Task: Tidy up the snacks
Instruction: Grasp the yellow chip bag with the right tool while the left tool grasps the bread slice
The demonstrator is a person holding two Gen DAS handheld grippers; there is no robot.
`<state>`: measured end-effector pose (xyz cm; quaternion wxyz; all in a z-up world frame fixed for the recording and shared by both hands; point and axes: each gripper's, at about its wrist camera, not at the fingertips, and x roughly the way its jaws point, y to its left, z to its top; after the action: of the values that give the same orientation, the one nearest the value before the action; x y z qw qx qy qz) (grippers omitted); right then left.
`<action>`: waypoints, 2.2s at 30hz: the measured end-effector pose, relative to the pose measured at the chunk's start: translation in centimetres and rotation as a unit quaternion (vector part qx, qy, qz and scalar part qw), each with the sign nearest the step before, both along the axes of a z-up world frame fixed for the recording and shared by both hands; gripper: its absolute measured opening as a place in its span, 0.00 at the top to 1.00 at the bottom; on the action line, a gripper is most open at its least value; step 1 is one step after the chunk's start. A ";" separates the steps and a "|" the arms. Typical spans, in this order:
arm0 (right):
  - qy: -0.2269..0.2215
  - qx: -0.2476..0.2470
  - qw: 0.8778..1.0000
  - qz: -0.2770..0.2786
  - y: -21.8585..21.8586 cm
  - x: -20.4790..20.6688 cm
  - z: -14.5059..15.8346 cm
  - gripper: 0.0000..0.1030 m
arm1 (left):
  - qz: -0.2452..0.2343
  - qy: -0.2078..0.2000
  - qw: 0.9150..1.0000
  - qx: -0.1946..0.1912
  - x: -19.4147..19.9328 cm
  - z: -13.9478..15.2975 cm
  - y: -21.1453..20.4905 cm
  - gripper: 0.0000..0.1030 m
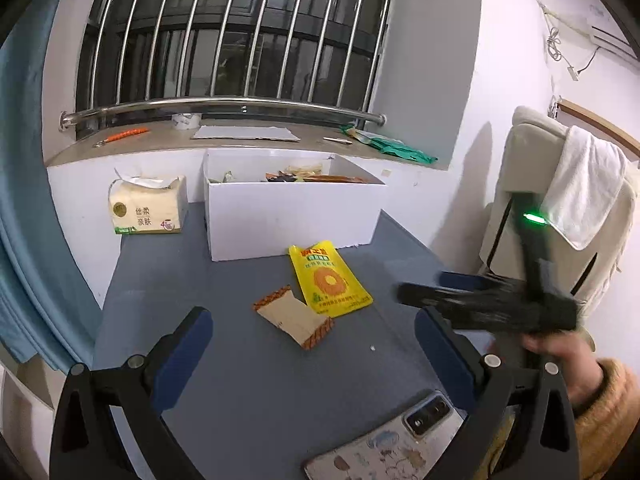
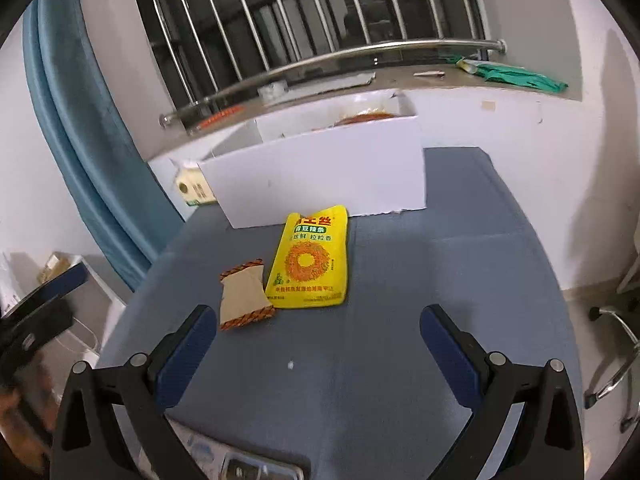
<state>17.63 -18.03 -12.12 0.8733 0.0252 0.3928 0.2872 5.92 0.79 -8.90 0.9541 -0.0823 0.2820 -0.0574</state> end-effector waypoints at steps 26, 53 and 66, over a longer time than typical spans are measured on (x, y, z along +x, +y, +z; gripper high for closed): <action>0.054 -0.156 0.986 -0.006 11.0 10.8 -6.3 0.32 | 0.010 0.029 0.999 0.009 -1.8 -2.2 0.6 0.00; 0.015 0.017 1.000 0.013 -4.4 -0.4 -0.3 1.00 | -0.024 0.225 0.973 0.037 15.5 -10.1 -0.9 0.00; -0.008 -0.035 0.999 -0.006 -4.0 -2.4 -1.4 0.02 | -0.028 0.195 0.979 0.048 15.5 -9.6 -0.6 0.36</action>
<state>15.18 -21.98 -13.54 0.8783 -0.0056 0.3958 0.2681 21.38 0.21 -18.50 0.8818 -0.0378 0.4671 -0.0537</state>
